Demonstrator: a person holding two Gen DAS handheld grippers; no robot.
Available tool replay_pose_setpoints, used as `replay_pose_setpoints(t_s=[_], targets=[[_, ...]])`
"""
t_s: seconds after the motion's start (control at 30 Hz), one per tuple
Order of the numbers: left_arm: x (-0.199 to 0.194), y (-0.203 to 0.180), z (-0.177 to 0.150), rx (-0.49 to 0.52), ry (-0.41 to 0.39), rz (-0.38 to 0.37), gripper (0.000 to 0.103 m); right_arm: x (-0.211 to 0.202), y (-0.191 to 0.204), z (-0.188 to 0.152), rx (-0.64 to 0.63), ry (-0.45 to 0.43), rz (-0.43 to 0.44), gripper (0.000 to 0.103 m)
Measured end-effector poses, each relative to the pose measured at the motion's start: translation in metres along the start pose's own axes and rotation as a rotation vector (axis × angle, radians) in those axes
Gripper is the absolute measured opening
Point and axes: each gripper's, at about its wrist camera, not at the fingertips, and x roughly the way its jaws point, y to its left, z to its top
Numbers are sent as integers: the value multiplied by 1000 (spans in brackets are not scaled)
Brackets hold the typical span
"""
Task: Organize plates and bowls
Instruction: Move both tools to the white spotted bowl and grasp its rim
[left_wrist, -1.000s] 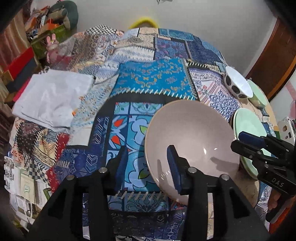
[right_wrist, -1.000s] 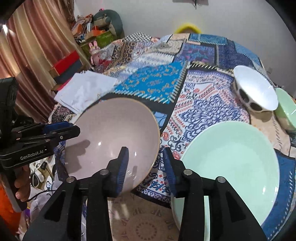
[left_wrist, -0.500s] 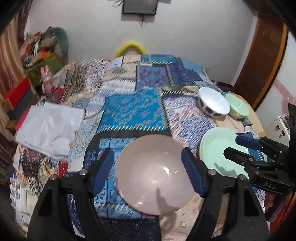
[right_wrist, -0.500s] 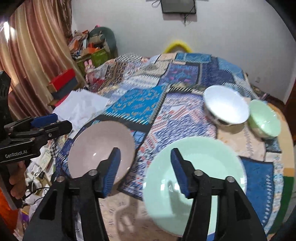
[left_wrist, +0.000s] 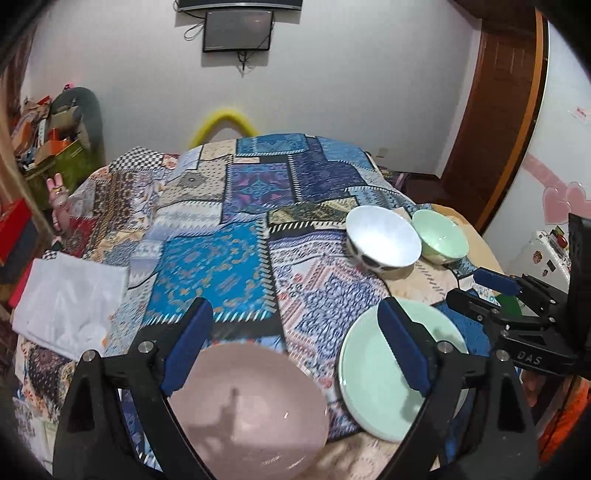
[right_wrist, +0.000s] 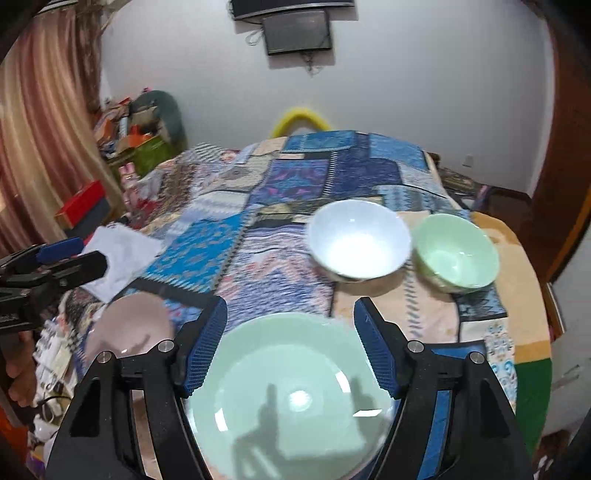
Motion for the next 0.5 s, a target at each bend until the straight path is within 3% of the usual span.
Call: replay_pose_setpoints(t_s=[0.27, 0.5], targets=[[49, -17, 24, 44, 10, -14, 92, 36, -57, 12, 84, 20, -102, 68], [99, -32, 38, 84, 55, -36, 91, 75, -89, 21, 155, 64, -102, 66]])
